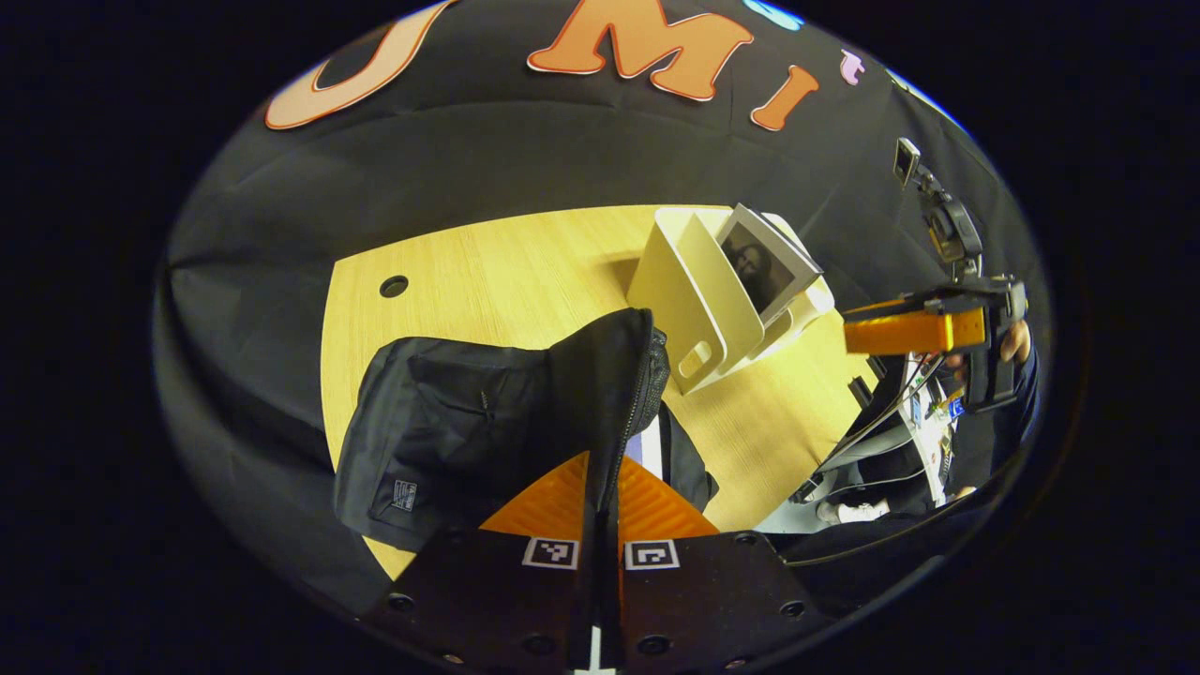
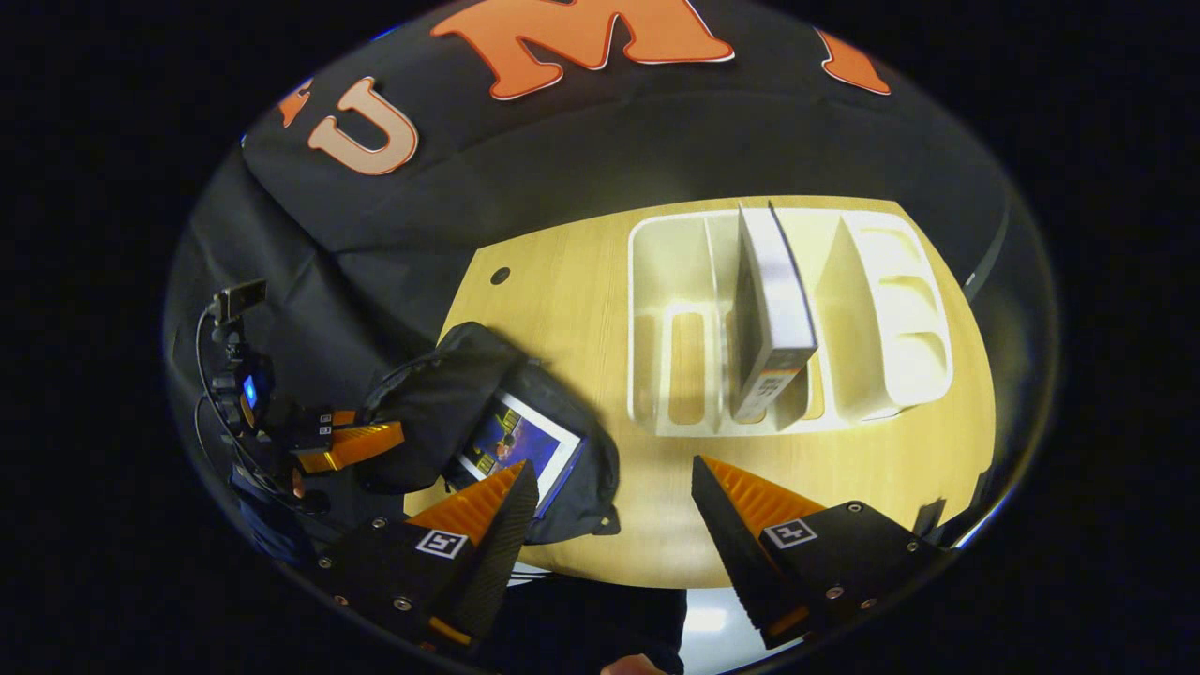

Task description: Open the schoolbag, grab two books from the bookshelf and put them into the schoolbag.

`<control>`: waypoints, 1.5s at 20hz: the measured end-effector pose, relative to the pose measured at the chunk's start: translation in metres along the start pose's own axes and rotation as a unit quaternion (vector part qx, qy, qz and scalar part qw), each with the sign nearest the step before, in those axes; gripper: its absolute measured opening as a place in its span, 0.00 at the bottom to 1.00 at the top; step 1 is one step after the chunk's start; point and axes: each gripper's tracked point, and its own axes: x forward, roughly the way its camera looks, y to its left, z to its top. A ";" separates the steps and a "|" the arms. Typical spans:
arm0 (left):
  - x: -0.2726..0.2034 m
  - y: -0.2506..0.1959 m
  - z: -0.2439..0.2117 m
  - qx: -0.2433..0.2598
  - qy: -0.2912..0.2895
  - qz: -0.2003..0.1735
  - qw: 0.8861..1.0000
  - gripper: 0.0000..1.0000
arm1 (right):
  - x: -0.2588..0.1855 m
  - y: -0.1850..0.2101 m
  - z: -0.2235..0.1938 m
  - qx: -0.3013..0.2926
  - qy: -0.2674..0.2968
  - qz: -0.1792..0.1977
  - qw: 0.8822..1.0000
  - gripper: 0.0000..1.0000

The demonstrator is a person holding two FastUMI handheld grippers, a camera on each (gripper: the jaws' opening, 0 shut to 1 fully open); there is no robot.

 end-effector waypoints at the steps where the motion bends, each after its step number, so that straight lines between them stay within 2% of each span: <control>1: 0.001 0.000 0.002 -0.001 -0.001 0.001 1.000 0.04 | -0.005 -0.010 0.010 -0.006 -0.001 -0.010 1.000 0.99; 4: 0.003 0.001 0.003 -0.008 -0.002 0.009 1.000 0.04 | -0.020 -0.032 0.044 -0.019 -0.009 -0.037 0.999 0.99; 9: 0.005 -0.001 0.004 -0.011 0.001 0.015 1.000 0.04 | -0.033 -0.050 0.092 -0.039 -0.020 -0.058 0.997 0.99; 14: 0.009 -0.001 0.003 -0.024 0.000 0.018 1.000 0.04 | -0.010 -0.073 0.127 -0.030 -0.013 -0.079 0.996 0.99; 17: 0.008 0.000 0.003 -0.027 0.000 0.022 0.999 0.04 | 0.018 -0.089 0.128 -0.031 0.016 -0.099 0.994 0.99; 20: 0.008 0.001 0.002 -0.033 -0.002 0.024 0.999 0.04 | 0.043 -0.090 0.127 -0.022 0.039 -0.102 0.994 0.99; 30: 0.009 0.006 -0.001 -0.043 -0.004 0.018 0.999 0.04 | 0.091 -0.103 0.110 0.010 0.096 -0.128 0.987 0.98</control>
